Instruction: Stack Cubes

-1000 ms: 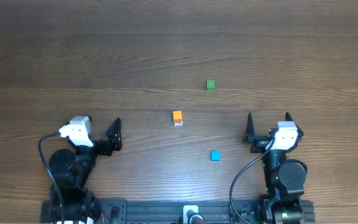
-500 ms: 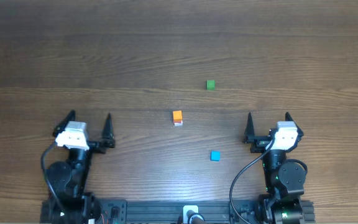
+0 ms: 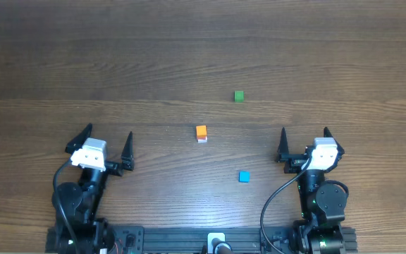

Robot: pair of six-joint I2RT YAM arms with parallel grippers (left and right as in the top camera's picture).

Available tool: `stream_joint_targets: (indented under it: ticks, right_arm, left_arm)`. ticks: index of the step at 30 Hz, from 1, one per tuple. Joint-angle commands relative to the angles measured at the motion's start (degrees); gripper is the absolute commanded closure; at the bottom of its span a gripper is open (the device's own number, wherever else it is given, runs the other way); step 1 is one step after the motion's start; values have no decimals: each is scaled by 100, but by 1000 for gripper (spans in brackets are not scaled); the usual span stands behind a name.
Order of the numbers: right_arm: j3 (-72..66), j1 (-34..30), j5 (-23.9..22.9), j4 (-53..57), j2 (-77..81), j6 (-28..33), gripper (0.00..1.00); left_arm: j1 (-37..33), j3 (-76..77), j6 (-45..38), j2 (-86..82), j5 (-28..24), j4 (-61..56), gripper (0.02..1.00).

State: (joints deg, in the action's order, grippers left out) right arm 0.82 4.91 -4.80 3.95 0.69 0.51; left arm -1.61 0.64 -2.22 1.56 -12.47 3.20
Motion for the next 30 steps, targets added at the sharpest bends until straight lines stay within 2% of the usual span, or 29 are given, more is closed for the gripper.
stream_joint_targets:
  ticks: [1, 9, 13, 15, 17, 18, 25, 26, 30]
  right_arm:
    - [-52, -37, 48, -11, -37, 39, 9]
    - [-52, -37, 50, -31, -37, 39, 7]
    - [-50, -37, 59, -570, -37, 35, 9]
    - [-46, -37, 372, -1156, -37, -155, 7]
    - [179, -37, 487, -1493, -35, -654, 9]
    - [358, -37, 564, -1449, -33, -671, 7]
    - [2778, -33, 610, 92, 1043, -321, 9]
    - [3591, -31, 621, 590, 1707, -227, 7]
    - [5421, -28, 903, 1856, 3392, -105, 9]
  left_arm:
    - [26, -31, -125, 28, -57, 0, 18]
    - [26, -31, -125, 28, -57, -2, 18]
    - [26, -31, -125, 28, -57, 0, 18]
    - [26, -31, -125, 28, -57, 0, 18]
    - [26, -31, -125, 28, -55, 0, 18]
    - [26, -31, -125, 28, -57, -2, 18]
    - [26, -31, -125, 28, -57, -2, 18]
    - [26, -31, -125, 28, -57, 0, 18]
    - [26, -31, -125, 28, -57, -2, 18]
